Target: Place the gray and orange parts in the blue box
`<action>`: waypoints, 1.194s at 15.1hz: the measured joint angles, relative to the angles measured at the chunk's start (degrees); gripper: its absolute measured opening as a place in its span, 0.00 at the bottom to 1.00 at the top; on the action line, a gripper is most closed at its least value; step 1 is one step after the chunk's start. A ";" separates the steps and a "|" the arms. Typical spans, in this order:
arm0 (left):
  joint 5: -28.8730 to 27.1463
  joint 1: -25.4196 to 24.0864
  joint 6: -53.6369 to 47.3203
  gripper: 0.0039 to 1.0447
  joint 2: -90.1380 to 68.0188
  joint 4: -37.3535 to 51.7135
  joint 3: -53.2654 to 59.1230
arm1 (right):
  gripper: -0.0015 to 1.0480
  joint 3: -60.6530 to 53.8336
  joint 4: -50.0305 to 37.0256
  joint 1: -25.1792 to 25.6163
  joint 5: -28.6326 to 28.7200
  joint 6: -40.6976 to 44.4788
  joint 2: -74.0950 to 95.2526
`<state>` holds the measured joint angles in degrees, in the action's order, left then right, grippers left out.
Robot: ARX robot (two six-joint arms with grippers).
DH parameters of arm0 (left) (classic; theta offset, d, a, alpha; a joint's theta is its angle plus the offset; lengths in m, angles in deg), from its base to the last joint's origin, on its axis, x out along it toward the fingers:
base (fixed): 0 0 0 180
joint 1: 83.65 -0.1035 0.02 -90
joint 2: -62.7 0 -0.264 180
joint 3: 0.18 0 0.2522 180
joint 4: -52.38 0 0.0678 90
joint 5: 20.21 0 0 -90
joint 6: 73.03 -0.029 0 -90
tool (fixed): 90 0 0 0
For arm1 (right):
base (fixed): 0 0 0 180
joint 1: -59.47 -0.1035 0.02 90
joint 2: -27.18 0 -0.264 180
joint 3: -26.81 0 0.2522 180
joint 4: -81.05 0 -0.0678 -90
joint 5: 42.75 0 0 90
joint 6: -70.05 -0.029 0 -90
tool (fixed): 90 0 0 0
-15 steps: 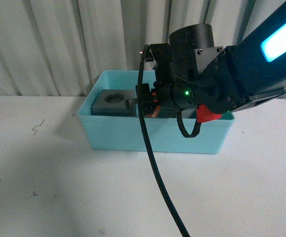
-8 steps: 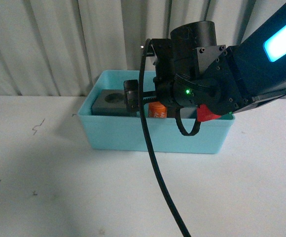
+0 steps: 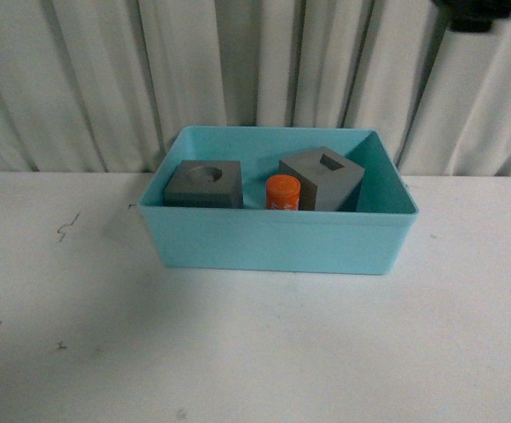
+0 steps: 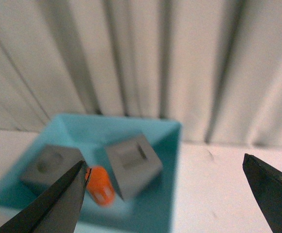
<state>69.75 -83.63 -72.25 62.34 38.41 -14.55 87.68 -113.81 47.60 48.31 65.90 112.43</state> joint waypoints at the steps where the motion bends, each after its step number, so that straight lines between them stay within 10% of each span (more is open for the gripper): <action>1: 0.00 0.00 0.00 0.94 0.00 0.00 0.00 | 0.94 -10.14 6.58 3.23 -3.28 -1.20 -10.60; 4: 0.00 0.00 0.00 0.94 0.00 0.00 0.00 | 0.94 -19.98 16.76 3.45 -8.85 -5.11 -25.49; 7: 0.00 0.00 0.00 0.94 0.00 0.00 0.00 | 0.94 -26.69 30.86 -6.93 -17.16 -14.80 -43.52; 10: -0.02 -0.04 0.00 0.94 0.00 -0.07 0.00 | 0.63 -39.54 1.95 -2.03 -15.21 -2.23 -47.87; 15: 0.00 0.00 0.00 0.94 0.00 -0.02 0.00 | 0.03 -43.41 5.95 4.81 -8.39 3.43 -58.14; 18: -0.04 0.00 0.00 0.94 0.00 -0.04 0.00 | 0.02 -44.37 9.33 12.39 -1.92 3.78 -63.41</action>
<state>69.71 -83.63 -72.25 62.34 38.37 -14.55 43.31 -104.47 59.99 46.39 69.69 49.03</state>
